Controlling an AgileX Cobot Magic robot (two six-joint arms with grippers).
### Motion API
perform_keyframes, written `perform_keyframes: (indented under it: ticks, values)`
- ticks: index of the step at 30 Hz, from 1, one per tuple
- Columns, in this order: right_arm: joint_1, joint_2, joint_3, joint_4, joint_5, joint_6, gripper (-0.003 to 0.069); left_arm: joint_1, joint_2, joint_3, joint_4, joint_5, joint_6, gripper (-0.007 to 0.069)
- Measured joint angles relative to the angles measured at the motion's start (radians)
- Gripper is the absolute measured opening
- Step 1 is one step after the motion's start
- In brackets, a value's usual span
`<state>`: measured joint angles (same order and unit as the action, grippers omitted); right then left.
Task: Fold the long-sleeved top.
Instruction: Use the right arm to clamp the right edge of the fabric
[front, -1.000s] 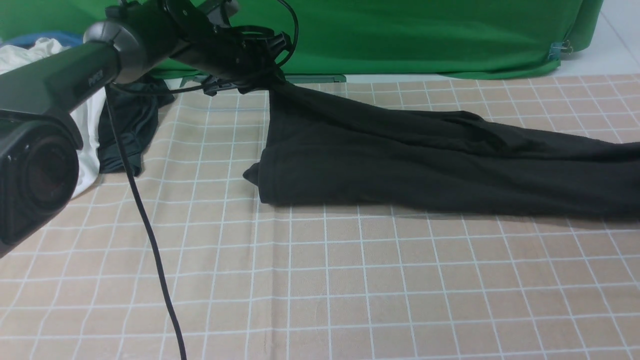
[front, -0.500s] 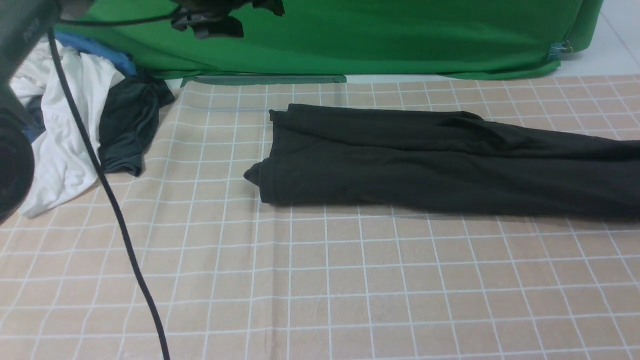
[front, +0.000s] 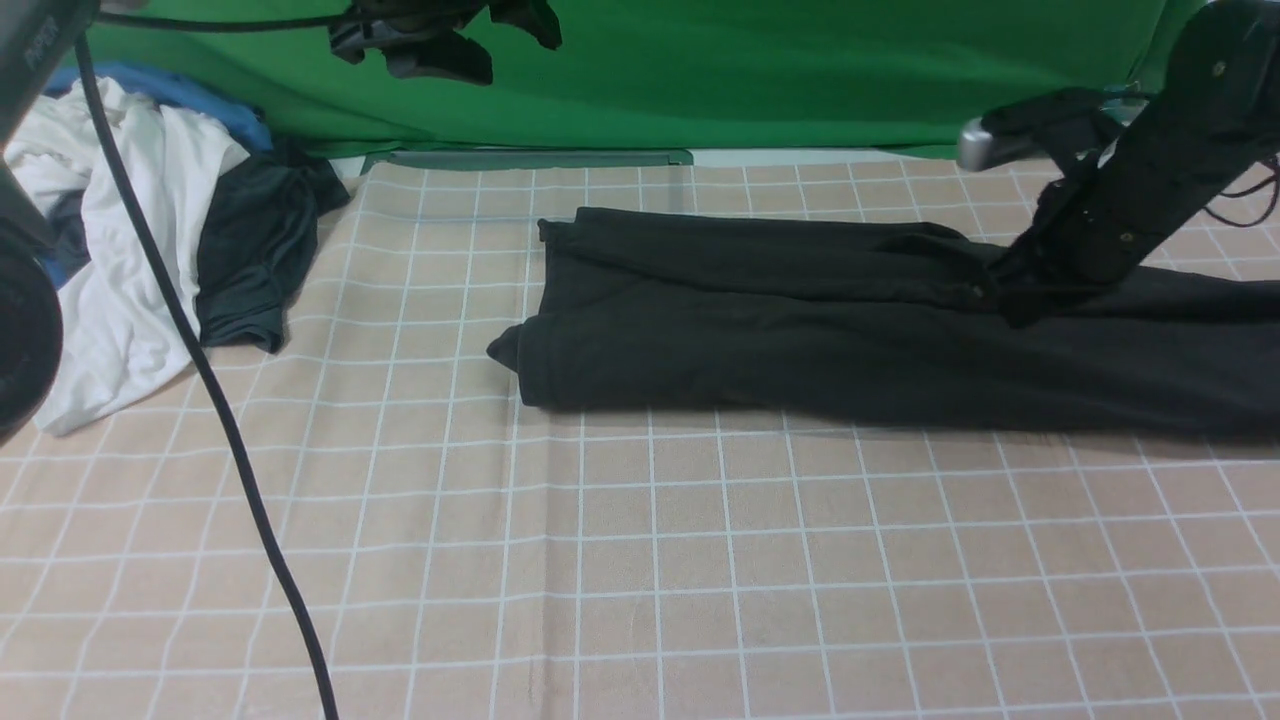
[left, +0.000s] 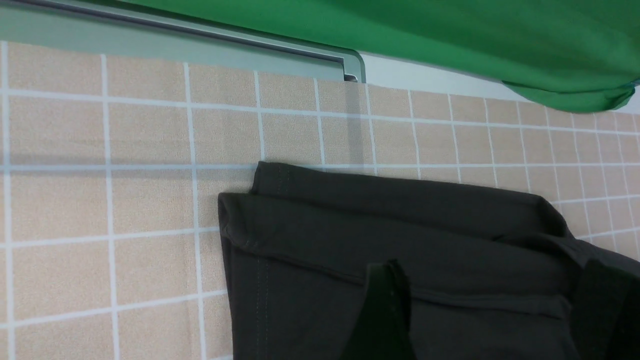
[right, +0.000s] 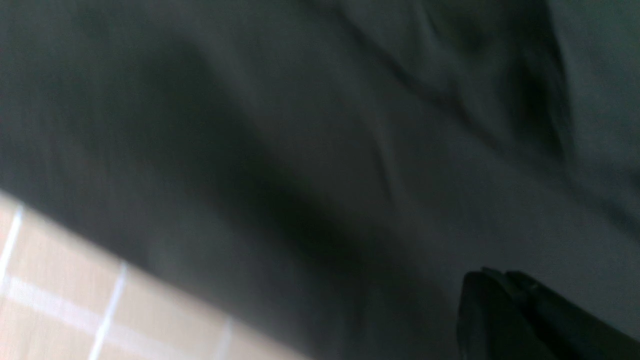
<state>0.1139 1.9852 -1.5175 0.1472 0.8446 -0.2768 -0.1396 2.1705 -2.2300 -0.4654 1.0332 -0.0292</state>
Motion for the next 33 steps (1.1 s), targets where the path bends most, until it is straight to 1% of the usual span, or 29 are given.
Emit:
perform_keyframes:
  ticks: [2, 3, 4, 5, 7, 9, 10, 11, 12, 13, 14, 15, 16, 17, 18, 19, 20, 22, 23, 24, 26, 29, 30, 33]
  values:
    - [0.013, 0.025, 0.000, -0.001, -0.124, 0.000, 0.0031, 0.000, 0.000, 0.000, 0.001, -0.005, 0.000, 0.0459]
    - [0.016, 0.037, 0.001, -0.001, -0.212, 0.001, 0.0031, 0.000, 0.000, 0.000, 0.001, -0.011, 0.000, 0.0456]
    - [0.017, 0.038, 0.001, -0.001, -0.212, 0.001, 0.0031, 0.000, 0.000, 0.000, 0.002, -0.011, 0.000, 0.0456]
    - [0.017, 0.048, 0.002, -0.002, -0.330, 0.001, 0.0031, 0.000, 0.000, 0.000, 0.002, -0.023, 0.000, 0.0451]
    - [0.017, 0.058, 0.003, -0.002, -0.475, 0.002, 0.0031, 0.000, 0.000, 0.000, 0.002, -0.045, 0.000, 0.0450]
    - [0.017, 0.062, -0.002, -0.002, -0.538, 0.003, 0.0031, 0.000, 0.000, 0.000, 0.004, -0.057, 0.000, 0.0449]
    - [0.016, 0.062, -0.015, -0.002, -0.529, 0.003, 0.0031, 0.000, 0.000, 0.000, 0.005, -0.059, 0.000, 0.0449]
    - [0.014, 0.063, -0.035, -0.002, -0.484, 0.003, 0.0031, 0.000, 0.000, 0.000, 0.005, -0.059, 0.000, 0.0449]
    - [0.009, 0.064, -0.070, -0.003, -0.378, 0.002, 0.0031, 0.000, 0.000, 0.000, 0.005, -0.059, 0.000, 0.0449]
    - [0.006, 0.064, -0.096, -0.005, -0.307, 0.002, 0.0031, 0.000, 0.000, 0.000, 0.005, -0.057, 0.000, 0.0449]
    - [0.004, 0.064, -0.109, -0.005, -0.288, 0.002, 0.0031, 0.000, 0.000, 0.000, 0.005, -0.056, 0.000, 0.0449]
    - [-0.008, 0.064, -0.160, -0.011, -0.143, 0.003, 0.0041, 0.000, 0.000, 0.000, 0.005, -0.052, 0.000, 0.0449]
    - [-0.013, 0.064, -0.177, -0.013, -0.081, 0.004, 0.0056, 0.000, 0.000, 0.000, 0.005, -0.052, 0.000, 0.0449]
    - [-0.020, 0.064, -0.200, -0.016, -0.028, 0.004, 0.0079, 0.000, 0.000, 0.000, 0.005, -0.052, 0.000, 0.0449]
    - [-0.028, 0.064, -0.218, -0.020, 0.024, 0.004, 0.0119, 0.000, 0.000, 0.000, 0.005, -0.051, 0.000, 0.0449]
    - [-0.033, 0.064, -0.229, -0.025, 0.056, 0.005, 0.0171, 0.000, 0.000, 0.000, 0.005, -0.051, 0.000, 0.0449]
    - [-0.038, 0.064, -0.233, -0.034, 0.081, 0.007, 0.0240, 0.000, 0.000, 0.000, 0.005, -0.050, 0.000, 0.0449]
    - [-0.040, 0.066, -0.236, -0.047, 0.110, 0.007, 0.0321, 0.000, 0.000, 0.000, 0.005, -0.045, 0.000, 0.0449]
    - [-0.037, 0.071, -0.237, -0.055, 0.123, 0.007, 0.0354, 0.000, 0.000, 0.000, 0.005, -0.045, 0.000, 0.0449]
    - [-0.032, 0.077, -0.239, -0.071, 0.131, 0.007, 0.0371, 0.000, 0.000, 0.000, 0.005, -0.045, 0.000, 0.0449]
    - [-0.022, 0.093, -0.240, -0.093, 0.132, 0.013, 0.0366, 0.000, 0.000, 0.000, 0.005, -0.044, 0.000, 0.0449]
    - [-0.010, 0.126, -0.240, -0.103, 0.128, 0.025, 0.0328, 0.000, 0.000, 0.000, 0.005, -0.044, 0.000, 0.0449]
    - [-0.007, 0.143, -0.240, -0.105, 0.128, 0.029, 0.0304, 0.000, 0.000, 0.000, 0.005, -0.044, 0.000, 0.0449]
    - [-0.005, 0.160, -0.240, -0.108, 0.115, 0.030, 0.0272, 0.000, 0.000, 0.000, 0.005, -0.044, 0.000, 0.0449]
